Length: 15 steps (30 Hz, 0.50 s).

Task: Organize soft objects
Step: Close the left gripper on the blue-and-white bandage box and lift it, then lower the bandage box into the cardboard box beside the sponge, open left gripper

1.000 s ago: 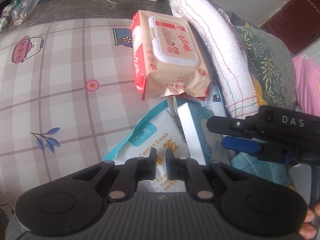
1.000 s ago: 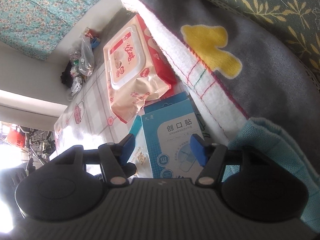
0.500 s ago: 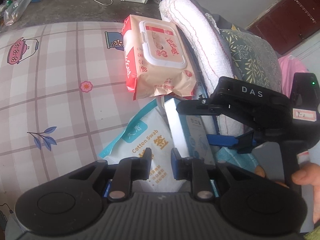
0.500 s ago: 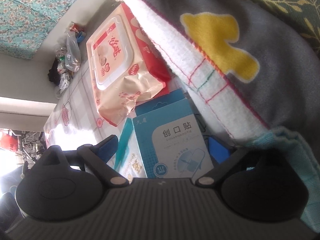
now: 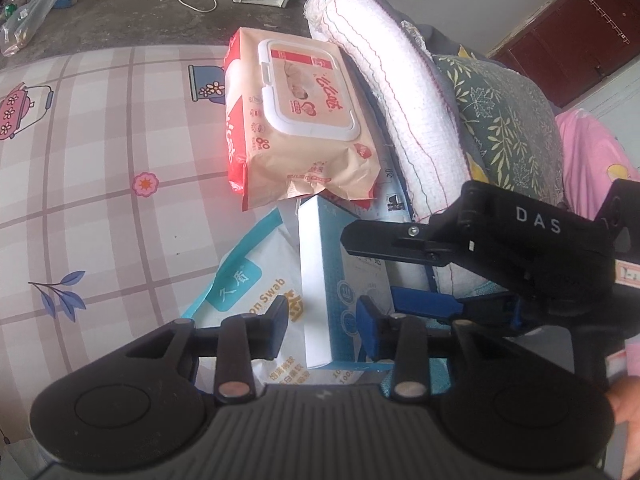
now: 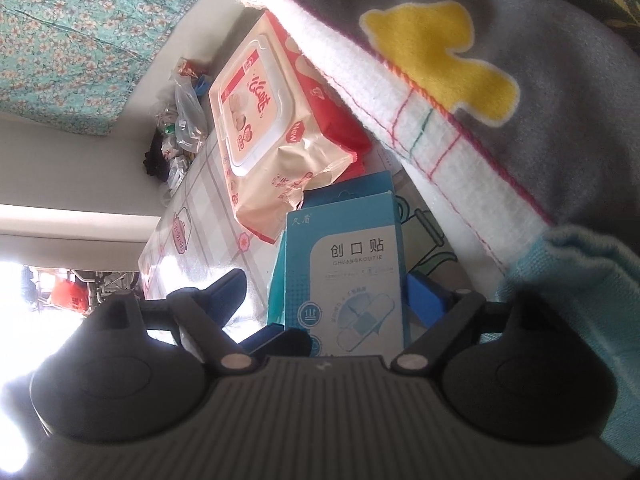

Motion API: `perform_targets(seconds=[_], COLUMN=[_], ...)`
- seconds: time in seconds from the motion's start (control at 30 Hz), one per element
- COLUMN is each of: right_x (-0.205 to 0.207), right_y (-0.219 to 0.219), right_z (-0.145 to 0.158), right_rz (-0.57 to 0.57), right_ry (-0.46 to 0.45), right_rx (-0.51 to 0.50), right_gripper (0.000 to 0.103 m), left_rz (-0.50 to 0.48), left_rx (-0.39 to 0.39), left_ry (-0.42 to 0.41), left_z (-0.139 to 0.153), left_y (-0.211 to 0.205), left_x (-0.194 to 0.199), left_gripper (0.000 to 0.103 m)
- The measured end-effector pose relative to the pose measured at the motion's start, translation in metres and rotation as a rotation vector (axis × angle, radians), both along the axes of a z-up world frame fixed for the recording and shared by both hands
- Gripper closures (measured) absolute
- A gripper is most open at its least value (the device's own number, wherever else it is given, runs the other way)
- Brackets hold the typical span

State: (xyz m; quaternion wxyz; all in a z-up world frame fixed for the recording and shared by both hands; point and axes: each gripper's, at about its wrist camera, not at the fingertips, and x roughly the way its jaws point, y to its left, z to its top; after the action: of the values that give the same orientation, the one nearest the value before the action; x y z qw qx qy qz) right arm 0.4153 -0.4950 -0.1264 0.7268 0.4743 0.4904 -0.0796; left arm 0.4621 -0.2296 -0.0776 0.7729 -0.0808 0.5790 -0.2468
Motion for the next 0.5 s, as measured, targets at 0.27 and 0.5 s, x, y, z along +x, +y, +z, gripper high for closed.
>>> perform_targets(seconds=[0.27, 0.5], right_x=[-0.017, -0.043], right_y=[-0.004, 0.009], right_z=[-0.004, 0.029], right_rz=[-0.031, -0.021], right_ry=[-0.005, -0.074], right_rx=[-0.007, -0.009], right_gripper=[0.058, 0.066], left_rz=[-0.003, -0.002], left_rx=[-0.003, -0.033], left_ry=[-0.017, -0.052], left_z=[0.003, 0.035], left_y=[-0.005, 0.012], left_x=[-0.007, -0.03], left_gripper=[0.069, 0.069])
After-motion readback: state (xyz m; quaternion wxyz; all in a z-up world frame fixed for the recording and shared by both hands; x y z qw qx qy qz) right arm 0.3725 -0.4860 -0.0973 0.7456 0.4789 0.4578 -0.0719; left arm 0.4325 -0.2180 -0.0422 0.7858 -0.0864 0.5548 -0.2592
